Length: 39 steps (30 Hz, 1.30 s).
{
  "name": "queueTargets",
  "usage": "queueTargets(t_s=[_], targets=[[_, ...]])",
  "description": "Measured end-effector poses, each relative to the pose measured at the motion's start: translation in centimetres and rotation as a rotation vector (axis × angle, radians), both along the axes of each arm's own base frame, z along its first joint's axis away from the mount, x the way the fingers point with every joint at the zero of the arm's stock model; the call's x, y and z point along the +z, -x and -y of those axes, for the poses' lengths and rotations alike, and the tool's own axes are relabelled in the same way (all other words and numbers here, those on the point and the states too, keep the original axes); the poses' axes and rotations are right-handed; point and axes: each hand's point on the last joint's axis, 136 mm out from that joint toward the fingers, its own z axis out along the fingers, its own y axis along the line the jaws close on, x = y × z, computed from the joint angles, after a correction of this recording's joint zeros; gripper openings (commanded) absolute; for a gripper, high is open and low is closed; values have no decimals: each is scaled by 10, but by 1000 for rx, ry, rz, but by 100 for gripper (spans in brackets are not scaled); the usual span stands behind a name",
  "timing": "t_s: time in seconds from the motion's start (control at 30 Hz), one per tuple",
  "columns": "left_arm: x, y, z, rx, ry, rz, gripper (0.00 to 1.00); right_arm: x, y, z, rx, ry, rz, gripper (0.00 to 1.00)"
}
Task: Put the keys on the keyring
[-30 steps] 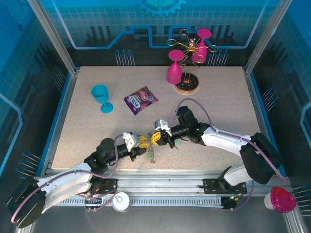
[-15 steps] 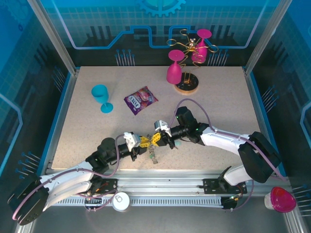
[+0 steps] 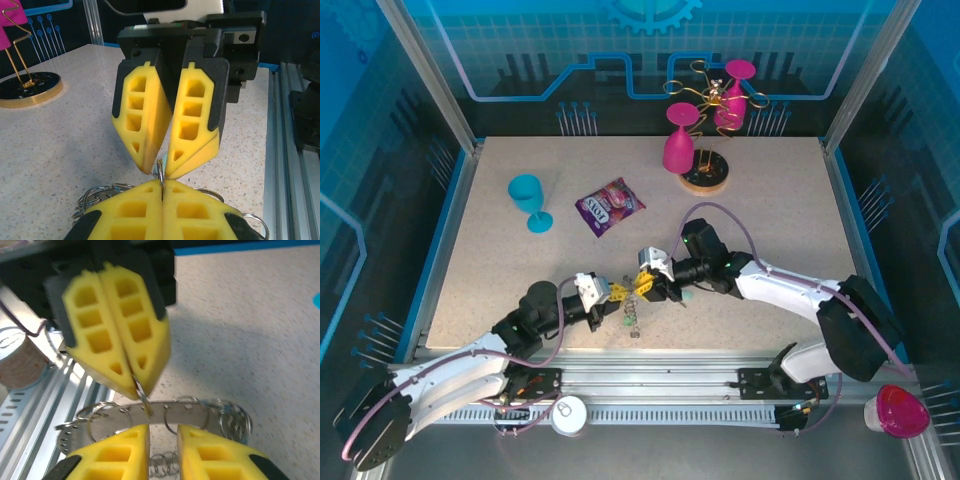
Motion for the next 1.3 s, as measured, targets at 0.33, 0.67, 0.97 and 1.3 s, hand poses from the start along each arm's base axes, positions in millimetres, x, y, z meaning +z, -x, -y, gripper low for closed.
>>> queueTargets(t_s=[0.33, 0.67, 0.97, 1.3], targets=[[6, -8, 6, -25, -165, 4, 0, 11, -7, 6, -24, 135, 140, 27], [-5, -7, 7, -51, -235, -14, 0, 12, 1, 2, 22, 146, 166, 24], [-5, -5, 8, -66, -233, -19, 0, 6, 3, 0, 40, 156, 165, 18], [-4, -4, 7, -65, -228, -20, 12, 6, 5, -2, 56, 153, 166, 0]])
